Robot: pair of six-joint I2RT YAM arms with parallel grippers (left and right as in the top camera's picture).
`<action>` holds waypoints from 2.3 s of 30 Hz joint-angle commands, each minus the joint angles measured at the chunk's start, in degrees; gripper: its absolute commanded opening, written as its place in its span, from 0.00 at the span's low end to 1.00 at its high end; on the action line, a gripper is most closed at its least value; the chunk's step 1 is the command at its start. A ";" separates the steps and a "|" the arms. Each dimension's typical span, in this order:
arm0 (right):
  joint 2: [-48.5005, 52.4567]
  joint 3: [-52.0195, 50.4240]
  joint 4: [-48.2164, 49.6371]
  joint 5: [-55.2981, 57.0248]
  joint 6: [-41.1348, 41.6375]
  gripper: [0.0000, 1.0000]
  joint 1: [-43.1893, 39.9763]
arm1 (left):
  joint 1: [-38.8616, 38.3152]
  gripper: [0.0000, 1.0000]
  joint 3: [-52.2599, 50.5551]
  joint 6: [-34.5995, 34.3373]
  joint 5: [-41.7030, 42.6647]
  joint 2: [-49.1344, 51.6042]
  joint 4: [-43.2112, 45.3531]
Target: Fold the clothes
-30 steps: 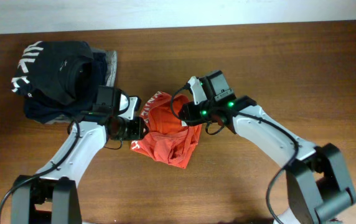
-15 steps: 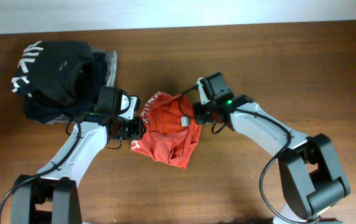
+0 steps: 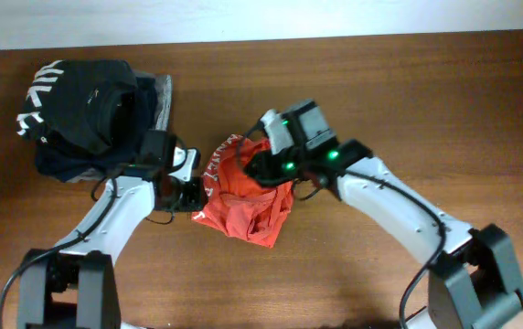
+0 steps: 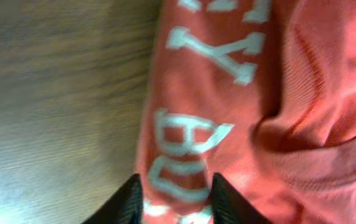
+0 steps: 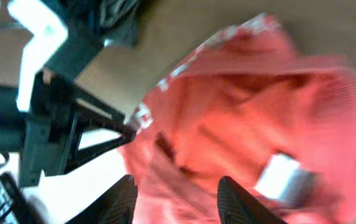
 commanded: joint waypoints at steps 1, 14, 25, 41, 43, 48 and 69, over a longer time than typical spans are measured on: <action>3.72 0.26 0.85 3.76 1.62 0.48 2.82 | 2.56 0.42 2.08 1.81 -0.15 -5.33 -2.12; 12.50 0.26 11.23 6.58 2.43 0.47 7.21 | 3.48 0.70 2.10 2.05 -0.37 -14.16 -6.97; 13.60 0.28 13.62 5.38 2.62 0.37 7.21 | 3.48 0.70 2.10 2.05 -0.39 -14.19 -7.28; 12.04 2.82 10.19 10.45 0.28 0.38 7.15 | 3.93 0.70 10.14 2.03 -3.10 -17.44 -15.13; 11.37 5.62 6.25 10.49 -1.75 0.38 7.32 | 4.39 0.70 10.19 2.01 -4.55 -17.92 -15.43; 11.28 12.17 -1.44 14.19 -1.68 0.38 9.68 | 10.56 0.70 14.86 2.01 -5.35 -20.72 -19.41; 20.37 12.48 0.13 21.55 3.85 0.42 11.72 | 17.99 0.77 18.67 2.03 -4.63 -24.09 -23.71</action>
